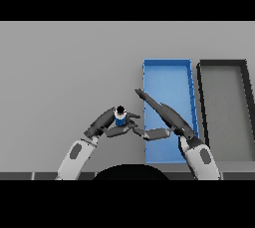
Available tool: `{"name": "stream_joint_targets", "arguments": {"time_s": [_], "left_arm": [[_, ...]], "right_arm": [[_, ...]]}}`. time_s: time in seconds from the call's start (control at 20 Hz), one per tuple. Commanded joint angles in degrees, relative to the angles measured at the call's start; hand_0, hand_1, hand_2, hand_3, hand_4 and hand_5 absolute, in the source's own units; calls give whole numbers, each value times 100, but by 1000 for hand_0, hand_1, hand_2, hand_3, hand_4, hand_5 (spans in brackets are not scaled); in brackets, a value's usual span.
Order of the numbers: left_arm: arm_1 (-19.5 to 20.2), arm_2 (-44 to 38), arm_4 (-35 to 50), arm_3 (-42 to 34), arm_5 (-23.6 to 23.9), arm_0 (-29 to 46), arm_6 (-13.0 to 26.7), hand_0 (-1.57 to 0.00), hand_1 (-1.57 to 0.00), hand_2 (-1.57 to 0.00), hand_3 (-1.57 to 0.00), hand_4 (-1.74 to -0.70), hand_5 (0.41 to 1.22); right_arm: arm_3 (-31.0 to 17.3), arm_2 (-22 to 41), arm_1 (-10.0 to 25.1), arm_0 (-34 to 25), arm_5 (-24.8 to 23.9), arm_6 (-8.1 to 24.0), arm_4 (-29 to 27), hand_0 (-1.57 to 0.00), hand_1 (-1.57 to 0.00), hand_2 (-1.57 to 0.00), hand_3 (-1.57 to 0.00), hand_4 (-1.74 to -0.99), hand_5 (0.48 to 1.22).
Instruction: Pick up the blue pipe and place it into the blue bin.
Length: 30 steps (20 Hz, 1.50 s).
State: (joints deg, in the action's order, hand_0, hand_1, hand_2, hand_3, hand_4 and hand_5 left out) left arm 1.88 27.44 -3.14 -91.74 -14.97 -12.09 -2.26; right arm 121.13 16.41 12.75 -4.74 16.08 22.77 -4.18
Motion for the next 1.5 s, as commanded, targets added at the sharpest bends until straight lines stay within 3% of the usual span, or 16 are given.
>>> {"name": "stream_joint_targets", "arguments": {"time_s": [0.0, 0.15, 0.35, 0.5, 0.7, 0.8, 0.95, 1.1, 1.15, 1.3, 1.45], "left_arm": [[-24, -6, 14, -21, -24, 15, -15, -1571, -1571, -1571, -1571, -1467, 1221], [-42, -77, 21, 5, -158, -21, -135, -1571, -1571, -1571, -1571, -1466, 1221], [-169, -185, 130, 114, -338, -21, -6, -1571, -1571, -1571, -1571, -1467, 1221], [-134, -253, 70, 10, -393, 33, 7, -1571, -1571, -1571, -1571, -1470, 1221], [-214, -255, -158, 16, -365, 119, 33, -1571, -1571, -1571, -1571, -1465, 1221], [-232, -324, -150, 79, -444, 101, 11, -1571, -1571, -1571, -1571, -1517, 1221], [-191, -292, -77, -89, -450, 85, 352, -1571, -1571, -1571, -1571, -1622, 1221], [-271, -299, 85, -8, -501, 132, 149, -1571, -1571, -1571, -1523, -1677, 1221], [-301, -350, 211, -49, -547, 109, 178, -1571, -1571, -1571, -1532, -1690, 1221], [-354, -348, 265, 64, -588, 79, 57, -1571, -1571, -1571, -1464, -1713, 1221], [-304, -390, 195, 50, -584, 68, 20, -1571, -1571, -1571, -1437, -1725, 1221]], "right_arm": [[23, 60, 12, -130, 79, 122, -88, 1, -1, -42, 1, -1302, 559], [-90, 246, -117, -660, 207, 395, -320, 1, 0, -45, 1, -1282, 555], [-164, 527, -274, -1328, 243, 603, -304, -3, -10, -59, 1, -1232, 545], [-410, 597, -385, -1852, 237, 1027, -302, -16, -25, -77, 1, -1196, 526], [-792, 614, -487, -2231, 428, 1140, -412, -69, -108, -166, -44, -1204, 497], [-1012, 702, -576, -2330, 522, 1029, -303, -323, -362, -377, -242, -1278, 485], [-1014, 682, -615, -2359, 531, 879, -403, -876, -877, -910, -762, -1467, 518], [-1134, 754, -789, -2382, 423, 885, -500, -1215, -1215, -1233, -1021, -1581, 650], [-1188, 818, -851, -2370, 361, 758, -514, -1286, -1287, -1300, -1102, -1606, 765], [-1222, 924, -776, -2404, 283, 680, -425, -1425, -1425, -1432, -1304, -1665, 987], [-1190, 1064, -712, -2354, 216, 390, -278, -1496, -1496, -1500, -1434, -1702, 1101]]}}
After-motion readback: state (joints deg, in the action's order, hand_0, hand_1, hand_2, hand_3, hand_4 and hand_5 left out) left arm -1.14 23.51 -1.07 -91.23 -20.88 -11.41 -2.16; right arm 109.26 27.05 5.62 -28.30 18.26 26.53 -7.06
